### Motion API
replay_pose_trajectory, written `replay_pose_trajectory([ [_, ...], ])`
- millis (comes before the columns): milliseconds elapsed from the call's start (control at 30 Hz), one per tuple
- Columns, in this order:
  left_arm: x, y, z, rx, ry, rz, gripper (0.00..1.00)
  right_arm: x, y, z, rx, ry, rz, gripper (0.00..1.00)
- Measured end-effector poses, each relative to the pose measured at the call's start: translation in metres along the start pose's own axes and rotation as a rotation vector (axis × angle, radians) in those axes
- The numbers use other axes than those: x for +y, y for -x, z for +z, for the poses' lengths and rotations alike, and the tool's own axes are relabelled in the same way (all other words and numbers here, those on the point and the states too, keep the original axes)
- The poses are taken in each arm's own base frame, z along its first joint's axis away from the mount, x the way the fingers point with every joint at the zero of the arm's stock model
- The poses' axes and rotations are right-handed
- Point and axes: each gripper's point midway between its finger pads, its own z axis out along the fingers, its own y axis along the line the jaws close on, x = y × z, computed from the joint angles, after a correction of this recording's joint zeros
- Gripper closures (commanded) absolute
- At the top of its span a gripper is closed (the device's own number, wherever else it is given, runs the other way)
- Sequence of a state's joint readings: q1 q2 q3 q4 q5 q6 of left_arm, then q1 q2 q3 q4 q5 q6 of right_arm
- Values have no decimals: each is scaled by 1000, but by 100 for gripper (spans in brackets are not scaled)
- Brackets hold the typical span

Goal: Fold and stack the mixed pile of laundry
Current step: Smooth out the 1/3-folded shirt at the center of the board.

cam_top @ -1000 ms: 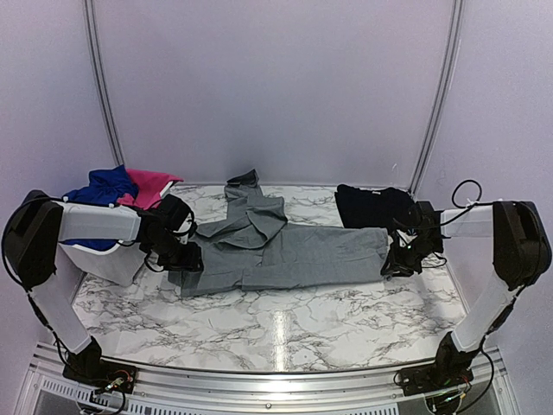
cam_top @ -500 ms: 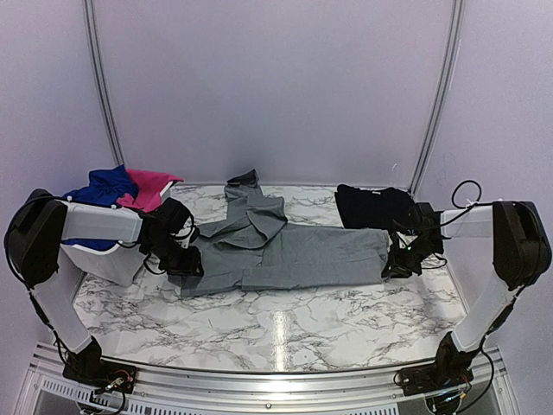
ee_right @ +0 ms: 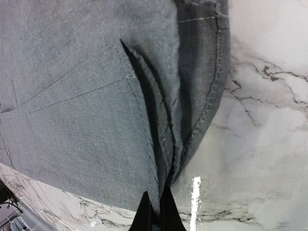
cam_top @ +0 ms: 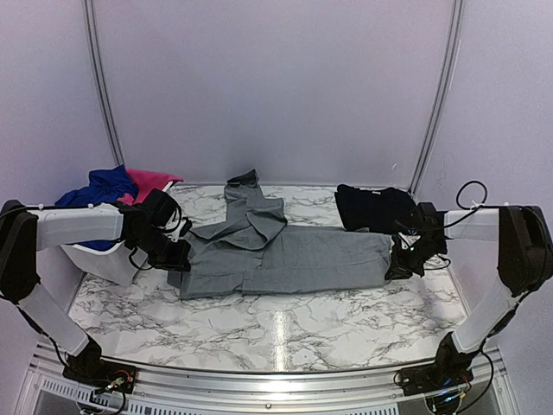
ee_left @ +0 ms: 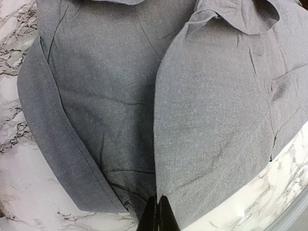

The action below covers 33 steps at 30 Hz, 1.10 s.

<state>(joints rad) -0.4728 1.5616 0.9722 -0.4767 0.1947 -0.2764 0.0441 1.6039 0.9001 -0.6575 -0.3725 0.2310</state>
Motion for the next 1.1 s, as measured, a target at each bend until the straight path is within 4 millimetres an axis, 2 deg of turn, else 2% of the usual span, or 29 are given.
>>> replay_pose_trajectory([
  [167, -1, -6, -10, 8, -11, 33, 100, -1, -7, -8, 2, -16, 2, 100],
  [333, 6, -27, -9, 62, 4, 60, 100, -10, -30, -9, 35, -48, 20, 100],
  [433, 7, -29, -9, 71, 7, 82, 100, -13, -41, -10, 60, -58, 34, 100],
  [533, 9, -32, -6, 89, 10, 99, 100, -13, -44, -11, 70, -60, 49, 100],
  [600, 7, -35, -6, 99, -2, 106, 72, -12, -45, -12, 72, -53, 60, 100],
  [633, 6, -35, -7, 103, -12, 106, 63, -11, -46, -12, 71, -45, 64, 100],
  [700, 1, -39, -9, 114, -35, 97, 56, -10, -53, -11, 79, -34, 79, 100],
  [833, -8, -46, -19, 105, -76, 22, 50, -12, -68, -6, 113, -23, 106, 100],
  [933, -6, -57, -25, 102, -73, -42, 48, -12, -73, -4, 125, -12, 118, 100],
  [1100, 5, -80, -10, 153, -44, -170, 54, -10, -73, -3, 124, -2, 123, 100],
])
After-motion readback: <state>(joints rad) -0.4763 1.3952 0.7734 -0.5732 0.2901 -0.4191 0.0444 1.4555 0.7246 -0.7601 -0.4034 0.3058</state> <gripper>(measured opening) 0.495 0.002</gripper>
